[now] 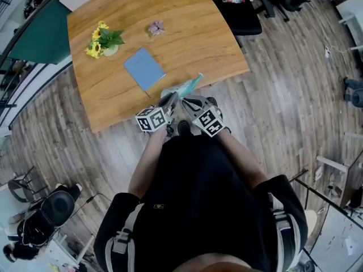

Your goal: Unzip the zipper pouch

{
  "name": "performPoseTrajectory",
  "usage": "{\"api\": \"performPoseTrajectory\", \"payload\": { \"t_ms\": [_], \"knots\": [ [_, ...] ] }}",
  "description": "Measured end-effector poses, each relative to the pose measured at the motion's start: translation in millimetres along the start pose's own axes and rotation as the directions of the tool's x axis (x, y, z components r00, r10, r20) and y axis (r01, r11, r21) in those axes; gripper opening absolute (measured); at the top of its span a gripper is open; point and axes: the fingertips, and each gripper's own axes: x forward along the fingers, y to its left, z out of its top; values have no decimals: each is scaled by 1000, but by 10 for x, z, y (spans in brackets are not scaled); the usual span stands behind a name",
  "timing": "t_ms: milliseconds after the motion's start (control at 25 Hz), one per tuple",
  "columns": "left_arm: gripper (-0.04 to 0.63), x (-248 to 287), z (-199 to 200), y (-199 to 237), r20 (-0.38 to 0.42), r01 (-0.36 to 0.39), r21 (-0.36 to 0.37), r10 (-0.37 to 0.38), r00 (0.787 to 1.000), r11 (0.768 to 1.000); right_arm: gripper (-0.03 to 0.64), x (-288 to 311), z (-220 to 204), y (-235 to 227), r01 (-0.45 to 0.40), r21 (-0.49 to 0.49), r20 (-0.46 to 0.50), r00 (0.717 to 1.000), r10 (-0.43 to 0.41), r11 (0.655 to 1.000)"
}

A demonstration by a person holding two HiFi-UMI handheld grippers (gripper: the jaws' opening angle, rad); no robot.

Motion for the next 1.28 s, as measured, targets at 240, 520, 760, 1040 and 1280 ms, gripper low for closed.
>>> {"api": "performPoseTrajectory", "payload": {
  "t_ms": [240,520,760,1040,1280],
  "knots": [
    [11,-9,5,-42,-2,1,2,-1,1000,1000,11,4,20,-4,14,-5,9,1000,-14,1000],
    [11,30,-63,-19,-2,-16,-24,16,1000,1000,9,-63,2,-52,32,-15,10,999,-32,999],
    [11,35,-85,8,-1,-25,-29,25,1000,999,9,-71,-2,-81,53,-24,10,999,-53,998],
    [11,29,-112,-17,-7,-25,-25,25,1000,999,9,-108,-16,-118,81,-28,5,997,-81,996],
    [11,51,-156,-58,-22,-14,-24,13,1000,1000,9,-166,-20,-176,112,-34,5,994,-112,993]
  ]
}}
